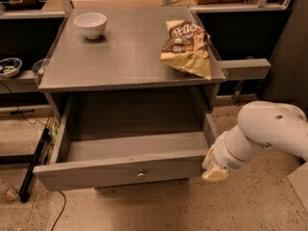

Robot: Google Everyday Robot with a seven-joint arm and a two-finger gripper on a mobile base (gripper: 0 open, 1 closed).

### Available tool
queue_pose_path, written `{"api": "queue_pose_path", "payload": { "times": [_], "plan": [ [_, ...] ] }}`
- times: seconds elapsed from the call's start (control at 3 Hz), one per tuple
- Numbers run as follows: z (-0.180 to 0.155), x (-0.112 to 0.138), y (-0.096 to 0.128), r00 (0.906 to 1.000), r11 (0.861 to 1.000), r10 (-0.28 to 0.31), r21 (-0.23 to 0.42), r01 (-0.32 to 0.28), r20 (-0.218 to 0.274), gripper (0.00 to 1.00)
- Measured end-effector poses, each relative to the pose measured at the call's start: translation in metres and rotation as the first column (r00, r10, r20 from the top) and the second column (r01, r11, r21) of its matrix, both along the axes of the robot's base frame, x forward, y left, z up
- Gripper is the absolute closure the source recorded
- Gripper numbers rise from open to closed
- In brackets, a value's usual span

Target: Close top drawer

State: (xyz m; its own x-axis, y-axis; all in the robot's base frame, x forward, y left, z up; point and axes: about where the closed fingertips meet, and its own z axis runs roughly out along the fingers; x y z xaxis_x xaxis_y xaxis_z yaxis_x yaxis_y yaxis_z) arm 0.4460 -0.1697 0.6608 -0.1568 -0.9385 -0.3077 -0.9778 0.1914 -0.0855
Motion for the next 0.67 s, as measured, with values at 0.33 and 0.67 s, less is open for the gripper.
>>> {"api": "queue_pose_path", "payload": {
  "times": [0.33,0.67],
  "plan": [
    [0.0,0.0,0.0,1.0,1.0,0.0,0.0,0.0,0.0,0.05],
    [0.0,0.0,0.0,1.0,1.0,0.0,0.0,0.0,0.0,0.0]
  ]
}}
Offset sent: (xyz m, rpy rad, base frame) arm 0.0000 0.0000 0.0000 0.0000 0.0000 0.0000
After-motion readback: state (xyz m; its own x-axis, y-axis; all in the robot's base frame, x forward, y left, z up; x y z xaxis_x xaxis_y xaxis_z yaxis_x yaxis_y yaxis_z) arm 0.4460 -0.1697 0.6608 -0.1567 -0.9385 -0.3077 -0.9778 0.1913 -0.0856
